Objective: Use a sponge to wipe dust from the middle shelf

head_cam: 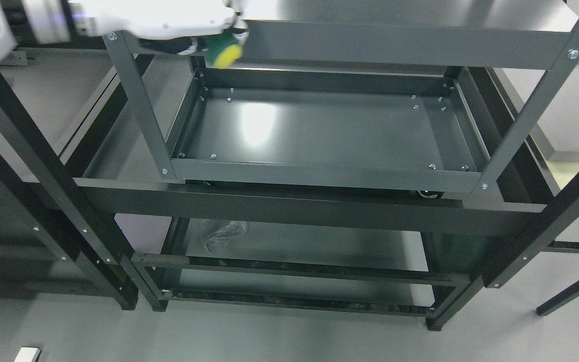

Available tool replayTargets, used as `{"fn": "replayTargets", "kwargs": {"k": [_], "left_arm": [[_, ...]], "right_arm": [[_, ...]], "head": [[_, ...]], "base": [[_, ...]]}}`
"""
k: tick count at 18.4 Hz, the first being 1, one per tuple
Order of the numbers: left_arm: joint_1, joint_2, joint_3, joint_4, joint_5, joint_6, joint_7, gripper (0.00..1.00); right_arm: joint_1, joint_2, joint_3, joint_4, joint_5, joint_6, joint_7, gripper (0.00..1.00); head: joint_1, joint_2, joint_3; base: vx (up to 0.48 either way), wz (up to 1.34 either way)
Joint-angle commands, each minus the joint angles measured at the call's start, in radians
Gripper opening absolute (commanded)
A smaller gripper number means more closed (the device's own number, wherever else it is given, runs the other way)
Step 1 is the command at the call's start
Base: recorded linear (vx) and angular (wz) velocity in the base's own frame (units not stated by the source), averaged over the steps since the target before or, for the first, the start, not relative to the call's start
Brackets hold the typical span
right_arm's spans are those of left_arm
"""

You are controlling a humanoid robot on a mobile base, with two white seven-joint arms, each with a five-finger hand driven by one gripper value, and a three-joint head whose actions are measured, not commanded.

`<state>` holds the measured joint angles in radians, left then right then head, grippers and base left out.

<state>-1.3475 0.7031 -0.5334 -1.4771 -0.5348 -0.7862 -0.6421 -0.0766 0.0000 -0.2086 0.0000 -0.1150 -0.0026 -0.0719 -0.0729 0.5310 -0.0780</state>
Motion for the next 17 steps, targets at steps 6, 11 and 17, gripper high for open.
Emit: {"fn": "replayTargets", "kwargs": {"k": [6,11,17], "left_arm": [[0.082,0.413,0.171,-0.042,0.284,0.001,0.015,0.01],[-0.083,0.065,0.141,-0.037,0.329,0.001,0.067,0.01],[-0.372,-0.508,-0.013,0.251,0.043,0.001,0.071,0.0]], "right_arm": [[0.0,-0.017,0.0,-0.017,0.0,0.073,0.0,1.0],[0.0,-0.017,0.0,-0.017,0.0,0.073,0.0,1.0],[0.0,-0.017,0.0,-0.017,0.0,0.073,0.0,1.0]], "head": [[0.0,0.0,0.0],[0.0,0.0,0.0],[0.0,0.0,0.0]], "base": [[0.0,0.0],[-0.001,0.0],[0.0,0.0]]}}
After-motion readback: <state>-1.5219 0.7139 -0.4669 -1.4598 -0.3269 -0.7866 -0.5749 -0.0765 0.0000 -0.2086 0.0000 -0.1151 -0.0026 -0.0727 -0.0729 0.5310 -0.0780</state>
